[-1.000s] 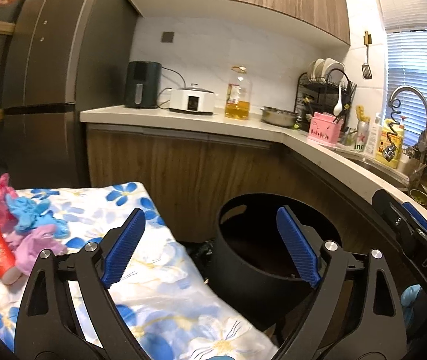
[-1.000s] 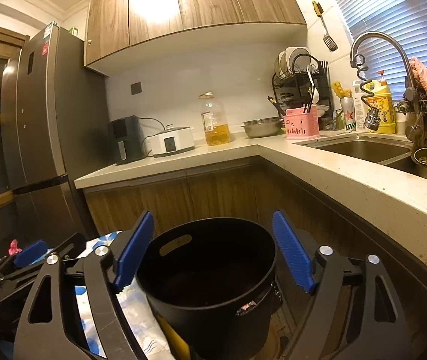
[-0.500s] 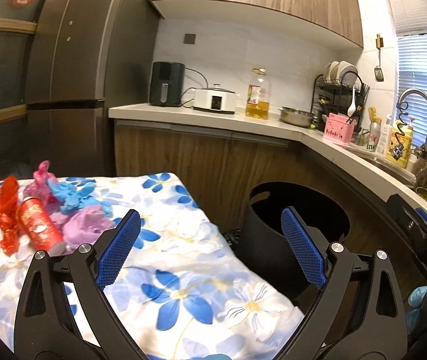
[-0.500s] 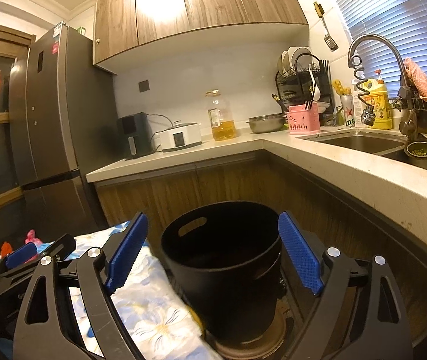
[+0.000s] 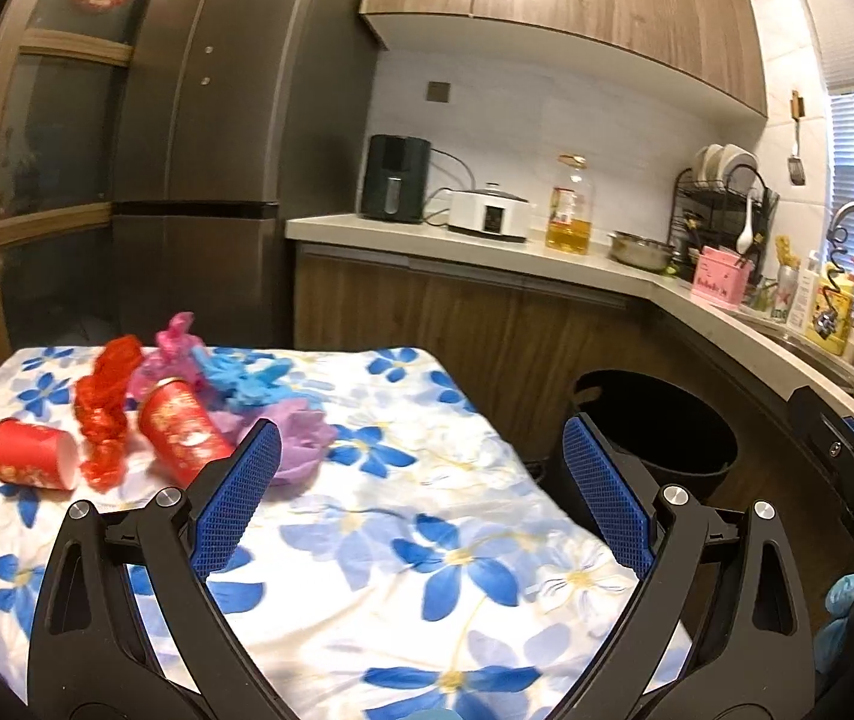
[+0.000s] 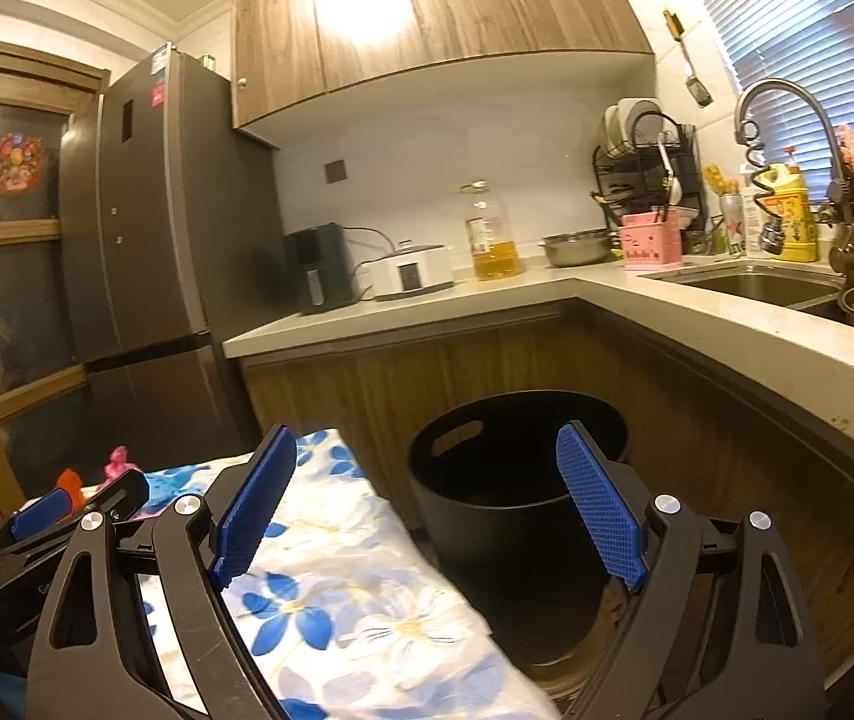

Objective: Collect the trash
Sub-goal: 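Move both open tools back toward the red paper cups on the table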

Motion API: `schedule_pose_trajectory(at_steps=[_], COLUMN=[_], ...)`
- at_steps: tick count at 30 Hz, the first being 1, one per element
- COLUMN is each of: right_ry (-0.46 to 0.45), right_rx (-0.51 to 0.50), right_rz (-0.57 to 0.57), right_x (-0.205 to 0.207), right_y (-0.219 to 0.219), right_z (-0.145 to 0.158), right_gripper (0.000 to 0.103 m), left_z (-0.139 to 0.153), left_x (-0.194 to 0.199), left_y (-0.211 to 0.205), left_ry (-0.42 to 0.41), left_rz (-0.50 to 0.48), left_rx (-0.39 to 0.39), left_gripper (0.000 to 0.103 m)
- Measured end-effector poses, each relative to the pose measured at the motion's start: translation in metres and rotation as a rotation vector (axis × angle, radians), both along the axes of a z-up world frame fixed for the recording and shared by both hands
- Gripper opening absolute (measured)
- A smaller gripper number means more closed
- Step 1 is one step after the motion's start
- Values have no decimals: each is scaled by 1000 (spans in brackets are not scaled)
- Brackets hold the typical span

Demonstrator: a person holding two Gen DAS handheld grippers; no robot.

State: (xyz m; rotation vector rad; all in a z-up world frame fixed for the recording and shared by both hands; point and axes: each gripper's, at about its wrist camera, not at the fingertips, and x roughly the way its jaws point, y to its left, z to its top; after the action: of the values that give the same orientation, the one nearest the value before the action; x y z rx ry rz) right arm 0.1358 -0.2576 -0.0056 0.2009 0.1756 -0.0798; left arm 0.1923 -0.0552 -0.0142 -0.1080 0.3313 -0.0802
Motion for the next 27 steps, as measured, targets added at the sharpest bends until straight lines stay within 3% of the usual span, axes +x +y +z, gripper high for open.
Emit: schedule_pose_trajectory(at_steps=[14, 27], right_ry=[23, 83], right_rx=[-10, -35], right_rz=[118, 257], right_x=[7, 43], right_y=[40, 92], right_z=[-9, -32], right_gripper=[86, 86], left_z=[-14, -42], left_x=[-14, -6], left_y=[47, 110], left_ry=[23, 78], left_rz=[118, 246], left_rx=[-10, -33], left_gripper=[93, 93])
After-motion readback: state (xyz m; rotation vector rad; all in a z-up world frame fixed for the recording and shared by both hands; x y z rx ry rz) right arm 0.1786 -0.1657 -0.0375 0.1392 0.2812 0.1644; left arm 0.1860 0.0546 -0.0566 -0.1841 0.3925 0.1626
